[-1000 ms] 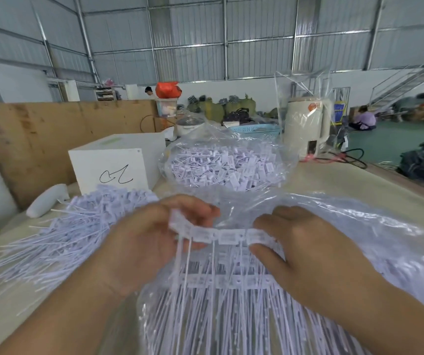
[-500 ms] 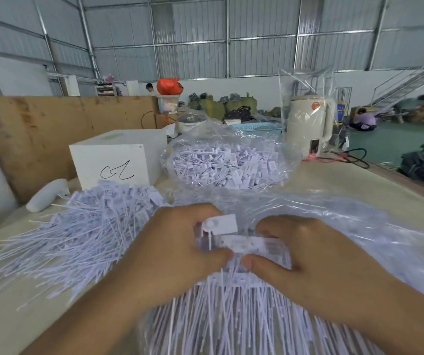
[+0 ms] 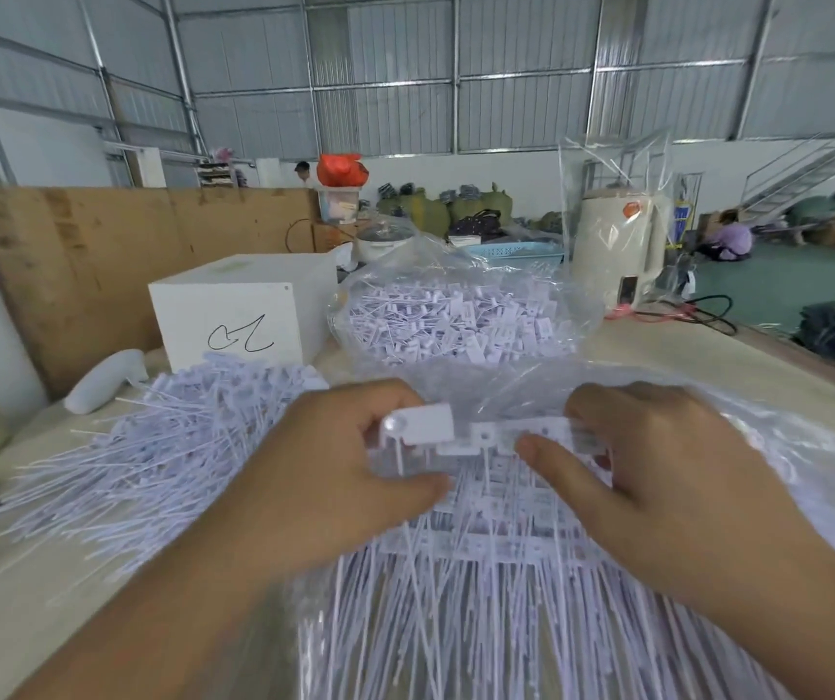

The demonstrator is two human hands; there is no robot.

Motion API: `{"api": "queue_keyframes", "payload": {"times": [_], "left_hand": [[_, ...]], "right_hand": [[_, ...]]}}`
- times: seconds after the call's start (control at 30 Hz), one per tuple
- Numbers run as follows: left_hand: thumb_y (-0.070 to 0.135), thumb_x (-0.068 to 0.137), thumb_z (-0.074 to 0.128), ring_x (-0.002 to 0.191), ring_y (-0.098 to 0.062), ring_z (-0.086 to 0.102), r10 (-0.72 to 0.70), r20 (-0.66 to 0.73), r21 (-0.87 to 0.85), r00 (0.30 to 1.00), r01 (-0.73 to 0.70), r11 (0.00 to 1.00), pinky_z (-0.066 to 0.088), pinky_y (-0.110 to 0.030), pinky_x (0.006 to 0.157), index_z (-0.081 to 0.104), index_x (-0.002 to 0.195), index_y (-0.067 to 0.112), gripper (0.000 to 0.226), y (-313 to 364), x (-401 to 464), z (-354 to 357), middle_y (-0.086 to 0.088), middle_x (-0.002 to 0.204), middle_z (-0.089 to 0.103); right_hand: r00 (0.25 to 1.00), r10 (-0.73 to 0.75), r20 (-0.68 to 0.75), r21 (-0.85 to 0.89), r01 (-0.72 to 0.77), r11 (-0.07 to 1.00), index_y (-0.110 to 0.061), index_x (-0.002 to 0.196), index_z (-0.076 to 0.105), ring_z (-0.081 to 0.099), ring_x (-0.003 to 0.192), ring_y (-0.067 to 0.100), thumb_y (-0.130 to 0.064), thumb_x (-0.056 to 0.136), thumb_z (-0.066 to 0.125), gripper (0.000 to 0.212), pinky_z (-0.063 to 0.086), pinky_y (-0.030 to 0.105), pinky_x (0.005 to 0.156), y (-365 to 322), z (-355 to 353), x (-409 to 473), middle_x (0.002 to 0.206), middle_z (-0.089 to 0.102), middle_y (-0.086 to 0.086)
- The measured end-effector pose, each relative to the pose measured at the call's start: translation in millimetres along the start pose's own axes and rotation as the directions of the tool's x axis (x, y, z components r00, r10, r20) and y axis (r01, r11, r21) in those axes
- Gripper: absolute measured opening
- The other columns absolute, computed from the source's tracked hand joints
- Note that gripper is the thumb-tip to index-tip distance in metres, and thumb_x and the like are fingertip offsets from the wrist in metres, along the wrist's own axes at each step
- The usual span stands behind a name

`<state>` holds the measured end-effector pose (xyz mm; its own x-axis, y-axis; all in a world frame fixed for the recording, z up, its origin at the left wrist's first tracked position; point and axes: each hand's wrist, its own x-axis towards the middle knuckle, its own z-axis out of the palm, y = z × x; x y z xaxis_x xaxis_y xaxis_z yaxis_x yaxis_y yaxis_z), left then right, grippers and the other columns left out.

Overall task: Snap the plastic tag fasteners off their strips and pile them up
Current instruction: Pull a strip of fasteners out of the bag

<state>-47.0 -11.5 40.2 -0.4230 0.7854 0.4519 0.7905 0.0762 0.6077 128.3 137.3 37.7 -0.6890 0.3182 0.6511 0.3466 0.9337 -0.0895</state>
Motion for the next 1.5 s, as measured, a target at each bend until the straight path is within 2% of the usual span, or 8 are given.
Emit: {"api": "queue_keyframes", "payload": {"times": [0.2,0.4,0.63,0.77,0.9,1.1,1.37,1.5], "left_hand": [[0.046,0.074,0.061,0.100,0.002,0.054,0.253,-0.019,0.157,0.967,-0.247,0.956,0.050,-0.025,0.082,0.053,0.110,0.043,0.036,20,-6,29,0.025,0.103,0.058],[0.035,0.074,0.050,0.077,-0.011,0.056,0.346,-0.101,0.260,0.933,-0.311,0.914,0.050,-0.036,0.063,0.064,0.091,0.026,0.024,24,-4,36,0.012,0.083,0.056],[0.030,0.069,0.058,0.069,-0.021,0.056,0.417,-0.101,0.539,0.903,-0.303,0.786,0.047,-0.036,0.053,0.064,0.078,0.017,0.017,24,0,24,0.004,0.078,0.060],[0.029,0.070,0.050,0.065,-0.022,0.055,0.426,-0.135,0.595,0.895,-0.270,0.757,0.047,-0.035,0.046,0.063,0.077,0.015,0.020,26,-1,17,0.003,0.074,0.060],[0.029,0.074,0.048,0.065,-0.021,0.052,0.412,-0.172,0.590,0.895,-0.241,0.771,0.046,-0.039,0.049,0.061,0.077,0.016,0.019,21,0,13,0.004,0.071,0.059],[0.036,0.075,0.043,0.064,-0.016,0.047,0.321,-0.270,0.491,0.908,-0.157,0.857,0.044,-0.034,0.051,0.053,0.077,0.022,0.017,6,5,8,0.008,0.069,0.053],[0.037,0.072,0.055,0.074,0.000,0.061,0.117,-0.170,0.181,0.979,-0.085,0.980,0.055,-0.032,0.063,0.056,0.083,0.034,0.012,-4,2,22,0.016,0.083,0.061],[0.032,0.082,0.054,0.081,-0.009,0.061,0.165,-0.035,0.135,0.986,-0.159,0.978,0.054,-0.042,0.072,0.057,0.083,0.027,0.005,-5,1,34,0.009,0.083,0.059]], "right_hand": [[0.988,-0.142,-0.055,0.032,0.143,0.989,-0.019,0.080,0.057,0.043,0.060,0.017,-0.052,0.093,0.040,0.040,0.037,0.032,0.063,-12,10,-3,0.065,0.047,-0.009],[0.992,-0.100,0.084,0.190,0.082,0.978,-0.027,0.090,0.057,0.043,0.068,0.005,-0.064,0.092,0.027,0.048,0.036,0.030,0.064,-13,9,-2,0.071,0.048,-0.017],[0.982,-0.027,0.186,0.050,0.018,0.999,-0.028,0.060,0.035,0.039,0.053,0.001,-0.085,0.080,0.010,0.065,0.029,0.031,0.062,-10,-4,0,0.053,0.040,-0.010],[0.946,0.133,0.294,-0.182,-0.081,0.980,-0.029,0.073,0.044,0.045,0.059,0.000,-0.095,0.064,-0.005,0.082,0.046,0.036,0.079,-7,-10,2,0.060,0.049,-0.010],[0.904,0.205,0.376,-0.257,-0.111,0.960,-0.035,0.073,0.031,0.041,0.071,0.008,-0.098,0.055,-0.007,0.076,0.034,0.044,0.107,-3,-15,2,0.060,0.036,-0.015],[0.890,0.237,0.390,-0.286,-0.128,0.950,-0.030,0.103,0.058,0.064,0.081,0.007,-0.096,0.054,-0.017,0.112,0.041,0.045,0.103,5,-14,2,0.059,0.054,-0.008],[0.919,0.239,0.313,-0.426,-0.089,0.901,-0.027,0.102,0.062,0.063,0.082,0.010,-0.085,0.067,-0.006,0.096,0.011,0.049,0.120,2,-9,5,0.057,0.037,-0.012],[0.984,0.155,0.088,-0.308,-0.122,0.944,-0.018,0.093,0.068,0.069,0.076,0.023,-0.070,0.077,0.054,0.056,0.034,0.058,0.110,0,-2,2,0.055,0.051,-0.009]]}}
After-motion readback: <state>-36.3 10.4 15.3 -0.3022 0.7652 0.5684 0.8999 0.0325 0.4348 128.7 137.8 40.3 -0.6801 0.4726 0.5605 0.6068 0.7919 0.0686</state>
